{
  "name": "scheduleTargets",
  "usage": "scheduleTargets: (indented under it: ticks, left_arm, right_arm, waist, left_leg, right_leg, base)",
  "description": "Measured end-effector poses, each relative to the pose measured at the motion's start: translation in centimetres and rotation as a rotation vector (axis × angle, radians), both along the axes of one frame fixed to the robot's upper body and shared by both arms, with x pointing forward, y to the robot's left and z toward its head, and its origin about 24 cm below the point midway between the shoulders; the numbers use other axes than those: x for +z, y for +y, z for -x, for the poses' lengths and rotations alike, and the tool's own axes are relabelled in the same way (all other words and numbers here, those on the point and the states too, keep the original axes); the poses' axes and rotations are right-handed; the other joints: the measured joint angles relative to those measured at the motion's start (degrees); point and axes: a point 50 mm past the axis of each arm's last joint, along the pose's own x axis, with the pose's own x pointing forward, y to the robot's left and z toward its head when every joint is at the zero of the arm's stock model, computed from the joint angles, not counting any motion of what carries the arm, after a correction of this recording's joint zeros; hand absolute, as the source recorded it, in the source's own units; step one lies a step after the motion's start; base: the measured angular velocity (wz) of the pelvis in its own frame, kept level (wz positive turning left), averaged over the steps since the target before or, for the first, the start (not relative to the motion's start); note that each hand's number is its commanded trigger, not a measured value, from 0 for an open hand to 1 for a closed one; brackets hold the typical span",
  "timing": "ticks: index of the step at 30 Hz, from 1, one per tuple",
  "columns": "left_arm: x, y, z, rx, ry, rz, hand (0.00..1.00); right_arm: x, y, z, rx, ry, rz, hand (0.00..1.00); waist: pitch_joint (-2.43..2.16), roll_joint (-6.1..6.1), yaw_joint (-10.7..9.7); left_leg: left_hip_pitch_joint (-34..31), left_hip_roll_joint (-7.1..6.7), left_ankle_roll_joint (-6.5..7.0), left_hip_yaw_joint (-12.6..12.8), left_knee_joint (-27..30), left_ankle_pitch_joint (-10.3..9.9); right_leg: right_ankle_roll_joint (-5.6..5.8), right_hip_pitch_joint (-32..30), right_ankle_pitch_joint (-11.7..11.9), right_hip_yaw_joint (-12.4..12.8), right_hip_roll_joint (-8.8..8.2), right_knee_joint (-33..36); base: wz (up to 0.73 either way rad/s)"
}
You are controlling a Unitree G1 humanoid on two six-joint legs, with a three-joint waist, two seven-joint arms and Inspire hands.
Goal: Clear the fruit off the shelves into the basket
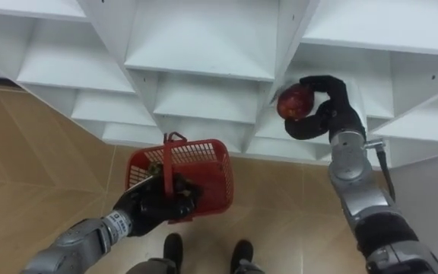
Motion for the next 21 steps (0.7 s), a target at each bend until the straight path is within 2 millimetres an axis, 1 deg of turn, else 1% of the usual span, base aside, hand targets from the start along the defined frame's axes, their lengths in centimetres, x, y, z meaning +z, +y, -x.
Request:
scheduleTargets:
  ticks: [3,6,8,9,10,13,15,21]
  left_arm:
    - [0.5,0.0,0.3,0.022,-0.026,0.033,1.00]
    - [0.8,0.2,0.5,0.041,-0.045,0.055,1.00]
    - [0.7,0.2,0.8,0.045,-0.039,0.059,1.00]
    - [0.4,0.2,1.2,0.045,-0.028,0.058,1.00]
    - [0.2,0.2,1.6,0.045,-0.018,0.058,1.00]
    - [0.0,0.2,2.0,0.037,-0.005,0.069,1.00]
    - [-0.1,0.1,2.1,0.034,-0.004,0.072,1.00]
    - [0.0,-0.5,2.1,0.016,-0.014,0.067,1.00]
  right_arm:
    - [-0.7,0.1,0.9,0.015,0.020,0.002,1.00]
    - [-1.7,0.5,1.9,0.050,0.055,0.006,1.00]
    - [-2.3,0.8,2.6,0.068,0.077,-0.009,1.00]
    - [-2.7,0.9,3.1,0.077,0.090,-0.018,1.00]
    - [-3.0,1.1,3.4,0.091,0.104,-0.028,1.00]
    - [-3.9,1.2,4.5,0.103,0.140,-0.039,1.00]
    - [-4.2,1.2,4.9,0.111,0.156,-0.046,1.00]
    - [-4.6,2.5,5.1,0.143,0.164,-0.087,1.00]
  waist:
    - [-0.09,-0.05,-0.33]
    - [-0.14,0.04,-0.40]
    - [-0.45,0.28,-0.71]
    - [-0.68,0.56,-0.99]
    - [-0.78,0.72,-1.35]
    - [-0.79,0.70,-1.48]
    - [-0.79,0.70,-1.49]
    - [-0.79,0.72,-2.10]
  left_leg:
    - [0.10,0.40,-0.11,0.13,-0.10,0.06]
    - [0.17,0.51,-0.31,0.50,-0.18,0.20]
    - [0.26,0.54,-0.43,0.47,-0.42,0.37]
    - [0.29,0.56,-0.45,0.46,-0.47,0.39]
    - [0.40,0.55,-0.54,0.47,-0.66,0.47]
    - [0.79,0.51,-0.76,0.48,-1.60,0.93]
    - [0.94,0.55,-0.89,0.49,-1.86,1.02]
    - [1.18,0.89,-1.21,0.68,-2.45,1.25]
  right_leg:
    - [-0.17,0.05,0.20,0.11,0.17,-0.12]
    - [-0.43,0.00,0.40,0.15,0.36,-0.18]
    - [-0.54,0.02,0.48,0.12,0.42,-0.30]
    - [-0.56,0.03,0.50,0.18,0.49,-0.32]
    - [-0.60,0.00,0.53,0.33,0.57,-0.34]
    - [-0.70,-0.02,0.67,0.72,1.05,-1.09]
    - [-0.75,-0.09,0.69,1.04,1.06,-1.15]
    - [-1.05,-0.07,0.88,1.17,1.29,-1.27]
  base:
    - [-0.01]
    - [-0.05]
    - [0.00]
    - [0.00]
    - [-0.03]
    - [-0.01]
    - [-0.05]
    - [-0.02]
